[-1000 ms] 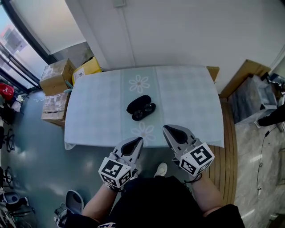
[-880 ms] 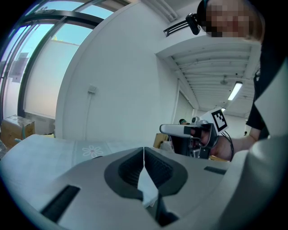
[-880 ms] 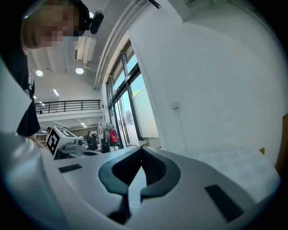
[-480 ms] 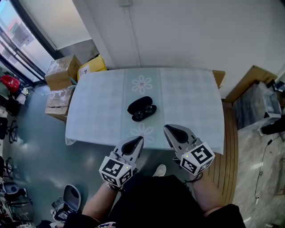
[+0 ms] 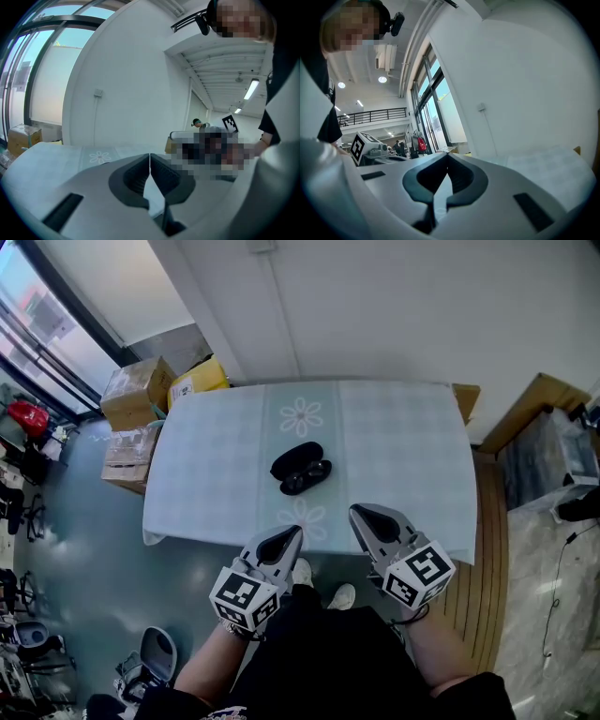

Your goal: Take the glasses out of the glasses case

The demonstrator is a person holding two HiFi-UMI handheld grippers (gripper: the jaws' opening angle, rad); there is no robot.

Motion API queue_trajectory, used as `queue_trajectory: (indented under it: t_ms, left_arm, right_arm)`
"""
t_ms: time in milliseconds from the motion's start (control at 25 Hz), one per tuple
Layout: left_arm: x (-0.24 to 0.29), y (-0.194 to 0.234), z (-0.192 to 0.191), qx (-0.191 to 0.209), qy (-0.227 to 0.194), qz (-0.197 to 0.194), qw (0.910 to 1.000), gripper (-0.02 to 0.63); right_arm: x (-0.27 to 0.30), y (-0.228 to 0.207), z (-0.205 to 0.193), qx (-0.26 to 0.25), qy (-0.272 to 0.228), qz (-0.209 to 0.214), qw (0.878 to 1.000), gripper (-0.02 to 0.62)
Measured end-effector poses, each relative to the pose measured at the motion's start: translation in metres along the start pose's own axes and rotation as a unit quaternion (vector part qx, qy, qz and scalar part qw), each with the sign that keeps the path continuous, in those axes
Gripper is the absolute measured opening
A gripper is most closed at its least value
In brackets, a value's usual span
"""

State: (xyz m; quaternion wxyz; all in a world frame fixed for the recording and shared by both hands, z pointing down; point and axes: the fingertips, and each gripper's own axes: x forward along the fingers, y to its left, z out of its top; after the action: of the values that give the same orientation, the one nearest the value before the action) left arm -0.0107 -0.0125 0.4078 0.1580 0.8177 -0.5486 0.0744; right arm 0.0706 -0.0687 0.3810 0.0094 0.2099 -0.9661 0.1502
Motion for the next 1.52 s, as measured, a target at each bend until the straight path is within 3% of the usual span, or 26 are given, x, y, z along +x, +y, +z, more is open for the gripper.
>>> queue_trajectory:
  t_ms: [680, 1520]
  left_arm:
    - [0.04, 0.035, 0.0, -0.007, 0.006, -0.017, 0.9998, 0.031]
    - [0.098, 0.099, -0.009, -0.006, 0.058, -0.057, 0.9967, 0.031]
  right_arm:
    - [0.023, -0.031, -0.003, 0.008, 0.005, -0.024, 1.0, 0.023]
    - [0.082, -0.074, -0.014, 0.049, 0.027, -0.064, 0.996, 0.023]
